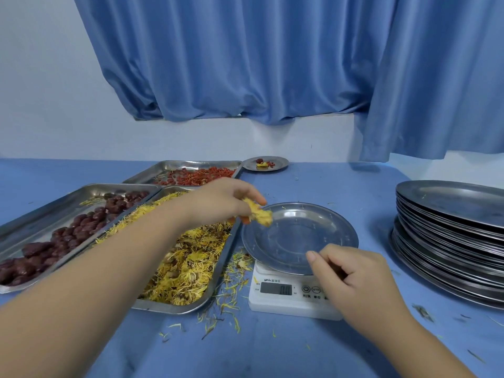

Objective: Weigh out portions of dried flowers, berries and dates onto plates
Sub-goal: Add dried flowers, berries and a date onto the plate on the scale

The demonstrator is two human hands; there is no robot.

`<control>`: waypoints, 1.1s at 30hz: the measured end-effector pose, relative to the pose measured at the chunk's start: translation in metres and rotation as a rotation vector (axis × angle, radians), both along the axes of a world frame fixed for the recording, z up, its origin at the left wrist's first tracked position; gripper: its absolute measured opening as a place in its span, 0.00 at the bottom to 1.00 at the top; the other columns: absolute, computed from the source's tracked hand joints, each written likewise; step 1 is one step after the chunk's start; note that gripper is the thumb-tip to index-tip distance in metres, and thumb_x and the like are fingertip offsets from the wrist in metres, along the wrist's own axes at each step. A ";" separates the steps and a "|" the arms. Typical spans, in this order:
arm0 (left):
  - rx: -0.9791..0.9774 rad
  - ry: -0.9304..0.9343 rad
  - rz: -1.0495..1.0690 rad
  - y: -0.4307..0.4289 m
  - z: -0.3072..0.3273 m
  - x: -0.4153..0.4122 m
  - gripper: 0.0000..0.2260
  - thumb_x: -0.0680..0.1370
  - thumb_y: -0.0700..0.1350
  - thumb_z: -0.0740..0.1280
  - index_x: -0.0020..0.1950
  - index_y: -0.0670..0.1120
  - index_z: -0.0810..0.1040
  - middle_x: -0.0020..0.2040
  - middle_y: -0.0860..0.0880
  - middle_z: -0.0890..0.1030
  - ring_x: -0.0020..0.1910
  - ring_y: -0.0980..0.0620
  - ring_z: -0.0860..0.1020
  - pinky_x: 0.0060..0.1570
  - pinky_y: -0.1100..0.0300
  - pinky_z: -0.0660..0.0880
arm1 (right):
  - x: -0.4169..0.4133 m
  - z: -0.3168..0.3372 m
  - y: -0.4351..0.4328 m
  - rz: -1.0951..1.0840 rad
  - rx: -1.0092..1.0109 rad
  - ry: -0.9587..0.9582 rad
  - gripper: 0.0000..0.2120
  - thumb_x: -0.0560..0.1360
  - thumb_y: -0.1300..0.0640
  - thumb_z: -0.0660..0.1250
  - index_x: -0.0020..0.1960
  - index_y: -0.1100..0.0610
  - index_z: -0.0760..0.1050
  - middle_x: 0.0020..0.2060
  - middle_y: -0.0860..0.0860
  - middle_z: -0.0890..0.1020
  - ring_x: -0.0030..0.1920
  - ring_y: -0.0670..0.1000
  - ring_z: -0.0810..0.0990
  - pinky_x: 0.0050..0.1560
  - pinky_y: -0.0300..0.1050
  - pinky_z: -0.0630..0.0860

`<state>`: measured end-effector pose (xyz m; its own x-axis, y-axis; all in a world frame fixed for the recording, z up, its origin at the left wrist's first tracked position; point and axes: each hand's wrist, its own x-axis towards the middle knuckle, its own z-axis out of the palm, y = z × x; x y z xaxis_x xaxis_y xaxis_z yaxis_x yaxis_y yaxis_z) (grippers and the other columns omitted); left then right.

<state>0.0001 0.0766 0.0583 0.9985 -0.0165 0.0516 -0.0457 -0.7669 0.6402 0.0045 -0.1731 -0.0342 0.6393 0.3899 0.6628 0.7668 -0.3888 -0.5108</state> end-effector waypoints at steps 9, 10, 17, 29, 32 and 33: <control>0.252 0.091 -0.101 -0.038 -0.017 0.027 0.11 0.80 0.48 0.64 0.59 0.58 0.81 0.51 0.63 0.80 0.51 0.64 0.77 0.51 0.68 0.70 | 0.003 -0.001 -0.002 0.006 -0.002 -0.001 0.21 0.75 0.55 0.67 0.27 0.55 0.63 0.23 0.53 0.67 0.26 0.50 0.65 0.28 0.43 0.63; 0.284 0.086 -0.091 -0.032 -0.013 0.026 0.11 0.81 0.50 0.63 0.60 0.59 0.80 0.57 0.62 0.79 0.55 0.63 0.76 0.55 0.66 0.68 | 0.002 0.000 -0.002 0.009 -0.004 0.002 0.21 0.75 0.53 0.66 0.27 0.55 0.63 0.23 0.53 0.68 0.26 0.50 0.65 0.28 0.44 0.64; 0.193 -0.010 0.060 0.031 0.008 -0.005 0.08 0.80 0.55 0.62 0.56 0.63 0.79 0.49 0.65 0.82 0.45 0.67 0.80 0.47 0.63 0.73 | -0.001 0.000 -0.001 0.021 -0.032 -0.005 0.20 0.75 0.49 0.63 0.28 0.56 0.64 0.23 0.53 0.68 0.26 0.51 0.67 0.29 0.44 0.64; 0.690 0.341 0.218 0.078 -0.007 -0.034 0.18 0.74 0.45 0.72 0.63 0.54 0.76 0.58 0.52 0.75 0.55 0.51 0.74 0.54 0.57 0.72 | 0.000 -0.003 -0.002 0.018 -0.033 0.020 0.19 0.74 0.50 0.64 0.27 0.54 0.63 0.24 0.53 0.69 0.25 0.47 0.65 0.27 0.38 0.61; 0.677 0.251 0.226 0.084 -0.007 -0.036 0.19 0.74 0.41 0.69 0.62 0.57 0.77 0.57 0.52 0.75 0.50 0.54 0.74 0.43 0.63 0.70 | 0.000 -0.002 -0.003 0.012 -0.032 0.028 0.19 0.74 0.50 0.64 0.27 0.55 0.64 0.25 0.52 0.69 0.25 0.46 0.65 0.27 0.36 0.61; 0.656 0.209 0.226 0.086 -0.005 -0.037 0.19 0.74 0.41 0.69 0.62 0.58 0.77 0.57 0.52 0.75 0.49 0.56 0.74 0.41 0.63 0.70 | 0.000 -0.002 -0.003 0.008 -0.039 0.023 0.19 0.74 0.50 0.64 0.28 0.55 0.65 0.25 0.52 0.69 0.25 0.46 0.65 0.27 0.36 0.61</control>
